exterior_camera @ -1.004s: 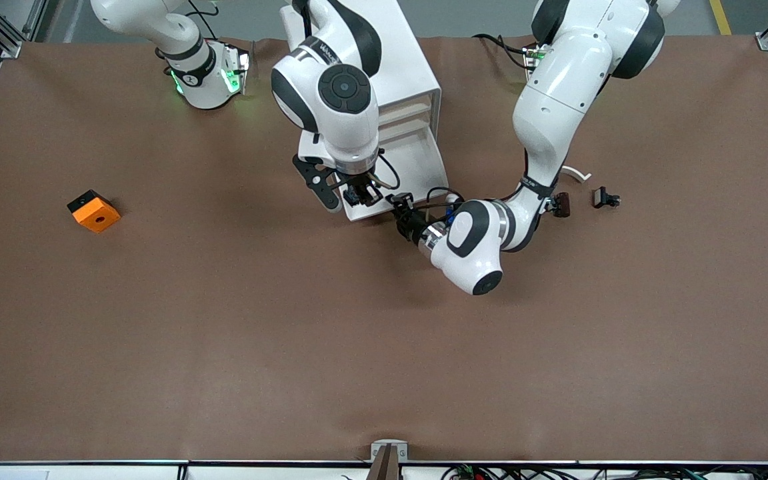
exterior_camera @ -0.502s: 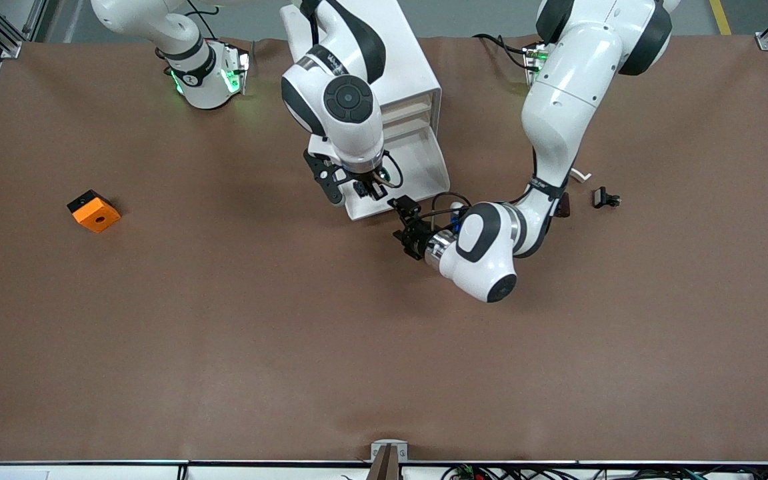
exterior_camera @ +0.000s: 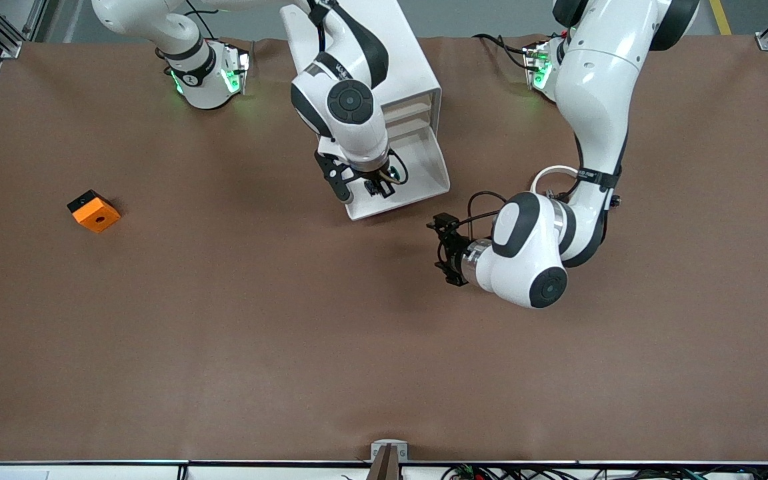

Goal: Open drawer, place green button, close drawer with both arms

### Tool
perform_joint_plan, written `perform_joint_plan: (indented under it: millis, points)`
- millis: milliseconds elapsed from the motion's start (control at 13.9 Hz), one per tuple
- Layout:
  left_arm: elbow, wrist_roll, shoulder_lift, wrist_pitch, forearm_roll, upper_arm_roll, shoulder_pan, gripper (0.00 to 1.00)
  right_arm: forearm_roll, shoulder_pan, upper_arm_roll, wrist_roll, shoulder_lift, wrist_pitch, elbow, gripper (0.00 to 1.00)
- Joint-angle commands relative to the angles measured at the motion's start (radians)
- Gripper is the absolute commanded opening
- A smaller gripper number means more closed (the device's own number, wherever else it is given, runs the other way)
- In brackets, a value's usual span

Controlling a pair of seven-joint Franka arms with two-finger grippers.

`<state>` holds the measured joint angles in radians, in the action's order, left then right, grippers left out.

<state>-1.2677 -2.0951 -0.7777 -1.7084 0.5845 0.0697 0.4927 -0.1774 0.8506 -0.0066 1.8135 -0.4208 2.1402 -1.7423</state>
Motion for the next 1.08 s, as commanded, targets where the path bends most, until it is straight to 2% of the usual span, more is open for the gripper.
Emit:
perform_joint_plan:
  millis: [0, 359, 574, 717, 932, 1004]
  points:
    - [0.014, 0.206, 0.029, 0.003, -0.052, 0.007, -0.023, 1.0, -0.019, 0.022, -0.01, 0.01, -0.018, 0.033, -0.01, 0.0]
    - [0.014, 0.742, 0.072, -0.002, -0.061, 0.007, -0.057, 1.0, -0.021, 0.028, -0.01, 0.01, -0.05, 0.061, -0.003, 0.0]
    - [0.008, 0.993, 0.098, -0.003, -0.233, -0.008, -0.039, 1.0, -0.019, 0.048, -0.01, 0.012, -0.073, 0.067, 0.0, 0.0]
    - [0.007, 1.12, 0.112, -0.028, -0.29, -0.036, -0.043, 1.0, -0.019, 0.05, -0.01, 0.012, -0.076, 0.066, -0.002, 0.01]
    - [-0.07, 1.315, 0.159, -0.123, -0.336, -0.053, -0.037, 1.0, -0.019, 0.053, -0.01, 0.012, -0.082, 0.066, -0.002, 0.1]
    - [-0.117, 1.358, 0.182, -0.164, -0.338, -0.054, -0.036, 1.0, -0.019, 0.053, -0.01, 0.012, -0.085, 0.066, -0.002, 0.2]
